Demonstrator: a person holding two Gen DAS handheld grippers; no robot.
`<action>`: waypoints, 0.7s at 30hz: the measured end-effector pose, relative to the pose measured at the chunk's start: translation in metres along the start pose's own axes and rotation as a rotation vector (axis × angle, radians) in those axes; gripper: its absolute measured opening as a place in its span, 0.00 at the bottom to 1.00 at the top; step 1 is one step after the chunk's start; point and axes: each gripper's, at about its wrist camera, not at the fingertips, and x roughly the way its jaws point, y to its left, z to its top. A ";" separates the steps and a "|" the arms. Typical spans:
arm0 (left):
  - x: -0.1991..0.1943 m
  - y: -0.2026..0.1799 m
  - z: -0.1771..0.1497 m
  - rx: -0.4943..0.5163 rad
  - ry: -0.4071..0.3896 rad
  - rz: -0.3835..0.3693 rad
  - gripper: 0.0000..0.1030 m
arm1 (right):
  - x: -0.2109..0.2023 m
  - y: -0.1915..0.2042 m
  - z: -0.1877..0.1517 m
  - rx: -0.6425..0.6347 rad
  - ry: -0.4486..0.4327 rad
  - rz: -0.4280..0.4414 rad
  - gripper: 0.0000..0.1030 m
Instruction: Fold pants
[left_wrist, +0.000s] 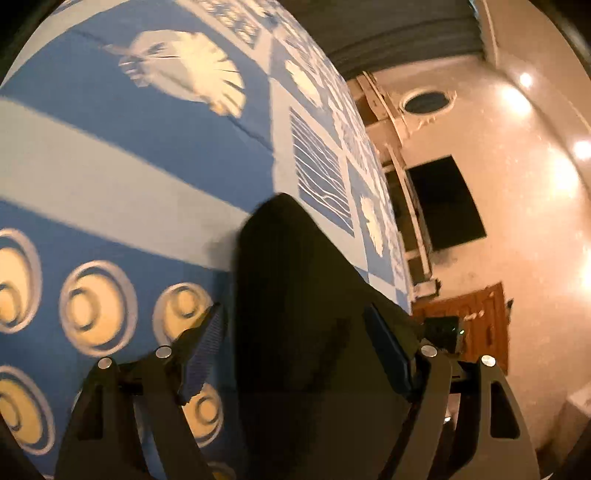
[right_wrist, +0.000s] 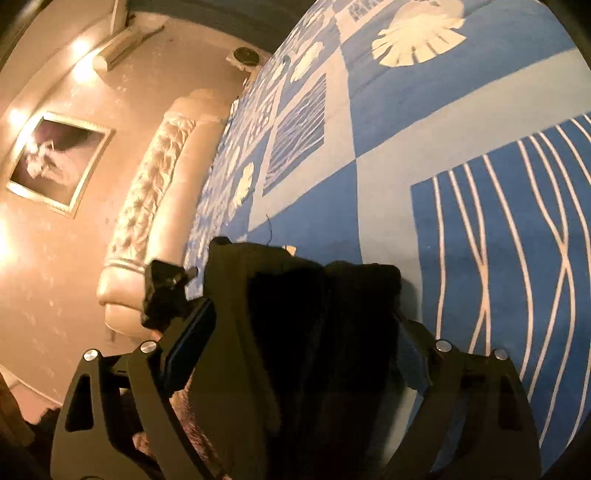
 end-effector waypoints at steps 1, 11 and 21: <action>0.005 -0.004 -0.002 0.035 0.010 0.045 0.48 | 0.001 -0.001 -0.002 -0.006 0.012 -0.021 0.55; 0.015 -0.028 -0.010 0.184 -0.017 0.275 0.34 | 0.000 -0.008 -0.011 0.012 -0.025 -0.023 0.41; 0.013 -0.032 -0.013 0.200 -0.026 0.312 0.31 | 0.002 0.001 -0.013 0.021 -0.042 -0.037 0.41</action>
